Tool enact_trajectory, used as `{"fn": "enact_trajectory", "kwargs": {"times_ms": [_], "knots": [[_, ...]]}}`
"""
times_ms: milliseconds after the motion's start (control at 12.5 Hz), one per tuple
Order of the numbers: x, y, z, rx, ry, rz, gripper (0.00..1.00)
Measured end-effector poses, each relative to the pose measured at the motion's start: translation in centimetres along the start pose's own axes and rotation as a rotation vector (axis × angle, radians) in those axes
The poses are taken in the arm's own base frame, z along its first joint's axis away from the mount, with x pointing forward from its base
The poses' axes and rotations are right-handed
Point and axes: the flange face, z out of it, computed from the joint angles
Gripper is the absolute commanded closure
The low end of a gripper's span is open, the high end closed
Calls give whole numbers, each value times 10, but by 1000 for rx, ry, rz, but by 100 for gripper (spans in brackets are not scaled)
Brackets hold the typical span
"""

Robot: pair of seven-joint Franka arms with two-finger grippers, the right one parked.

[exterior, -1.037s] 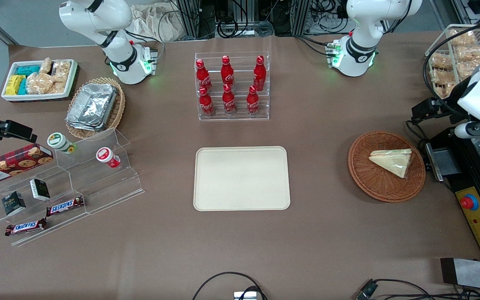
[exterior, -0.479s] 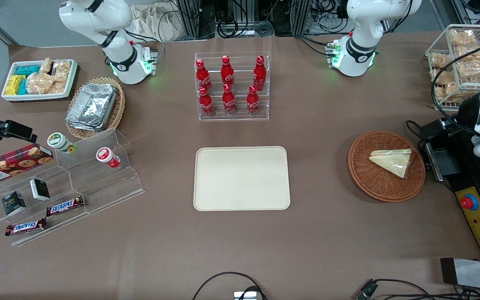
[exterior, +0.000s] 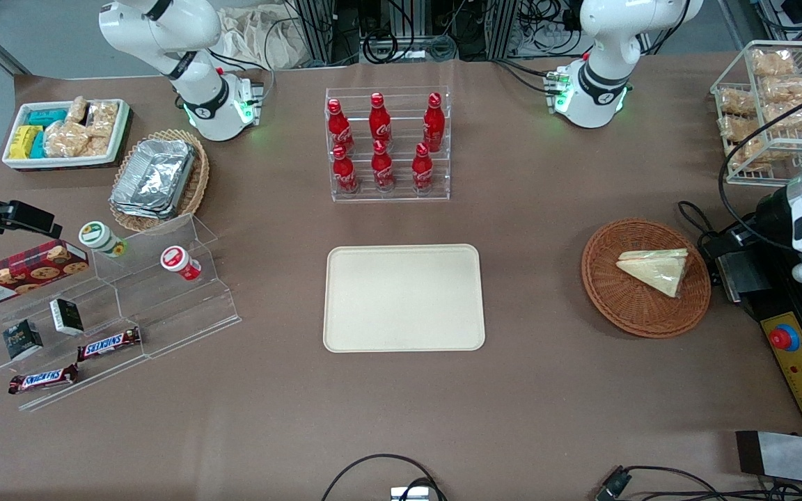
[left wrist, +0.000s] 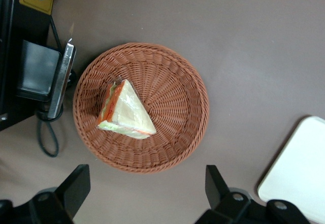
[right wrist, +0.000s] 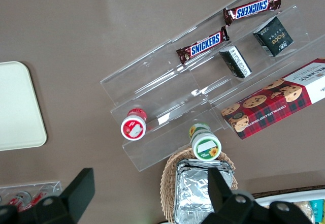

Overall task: Place sandwich from basket to tray
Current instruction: 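Move the left gripper over the wrapped sandwich in the wicker basket, then lower the left gripper and close it on the wrapped sandwich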

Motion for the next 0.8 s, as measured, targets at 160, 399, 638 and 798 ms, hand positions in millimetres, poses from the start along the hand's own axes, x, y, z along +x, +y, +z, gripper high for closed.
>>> {"fn": "enact_trajectory", "kwargs": {"times_ms": [160, 399, 638, 798], "knots": [[-7, -20, 33, -7, 12, -74, 0], [-13, -45, 84, -20, 42, -139, 0], [-14, -69, 122, -67, 43, -221, 0], [-10, -80, 140, -86, 59, -258, 0]]}}
